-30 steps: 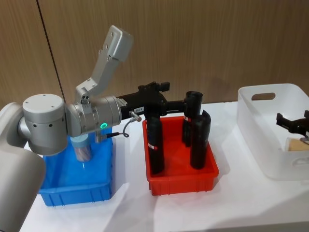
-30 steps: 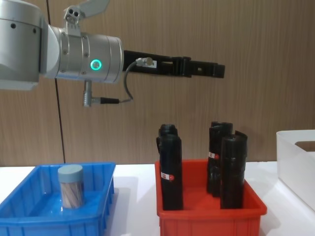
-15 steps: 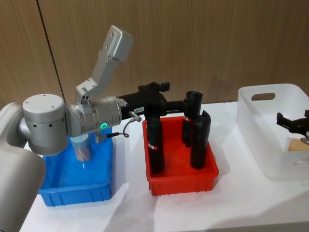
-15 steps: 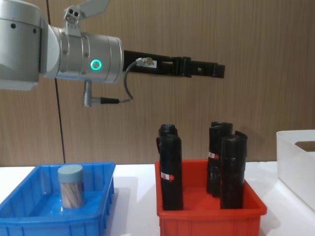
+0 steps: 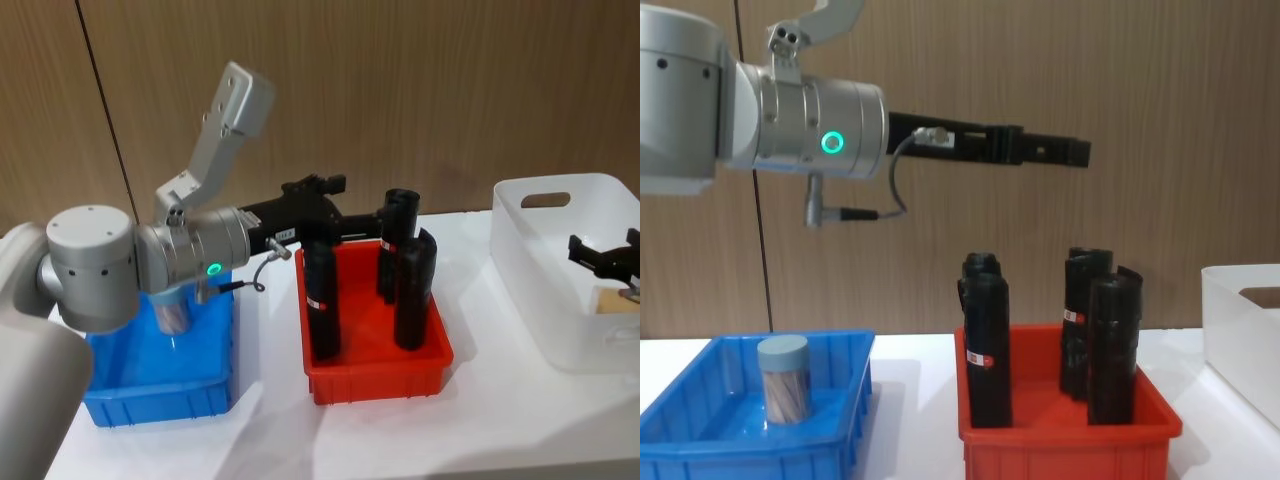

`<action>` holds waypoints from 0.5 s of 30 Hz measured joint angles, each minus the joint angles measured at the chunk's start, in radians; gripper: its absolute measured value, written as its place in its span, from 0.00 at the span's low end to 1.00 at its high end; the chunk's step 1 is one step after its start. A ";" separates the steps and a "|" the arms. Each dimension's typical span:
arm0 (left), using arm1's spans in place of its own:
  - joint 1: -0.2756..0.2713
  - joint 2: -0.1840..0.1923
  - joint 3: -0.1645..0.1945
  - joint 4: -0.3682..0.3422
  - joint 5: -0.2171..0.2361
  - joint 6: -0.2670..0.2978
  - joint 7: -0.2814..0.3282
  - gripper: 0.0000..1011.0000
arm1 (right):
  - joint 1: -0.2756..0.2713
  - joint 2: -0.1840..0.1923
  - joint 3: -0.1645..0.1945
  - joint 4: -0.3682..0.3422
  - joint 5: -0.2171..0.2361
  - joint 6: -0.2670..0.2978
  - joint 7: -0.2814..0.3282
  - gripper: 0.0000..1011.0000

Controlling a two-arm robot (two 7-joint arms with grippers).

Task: Pick the cotton swabs from the blue box and place them into the white box.

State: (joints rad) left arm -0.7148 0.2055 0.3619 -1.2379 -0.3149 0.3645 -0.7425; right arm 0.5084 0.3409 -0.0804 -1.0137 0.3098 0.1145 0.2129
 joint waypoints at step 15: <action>0.126 0.047 0.025 -0.103 0.030 -0.092 0.193 0.99 | -0.138 -0.001 -0.040 -0.199 -0.007 -0.021 -0.039 0.99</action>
State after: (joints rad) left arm -0.5887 0.2522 0.3866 -1.3406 -0.2846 0.2721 -0.5495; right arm 0.3700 0.3397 -0.1199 -1.2129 0.3032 0.0932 0.1741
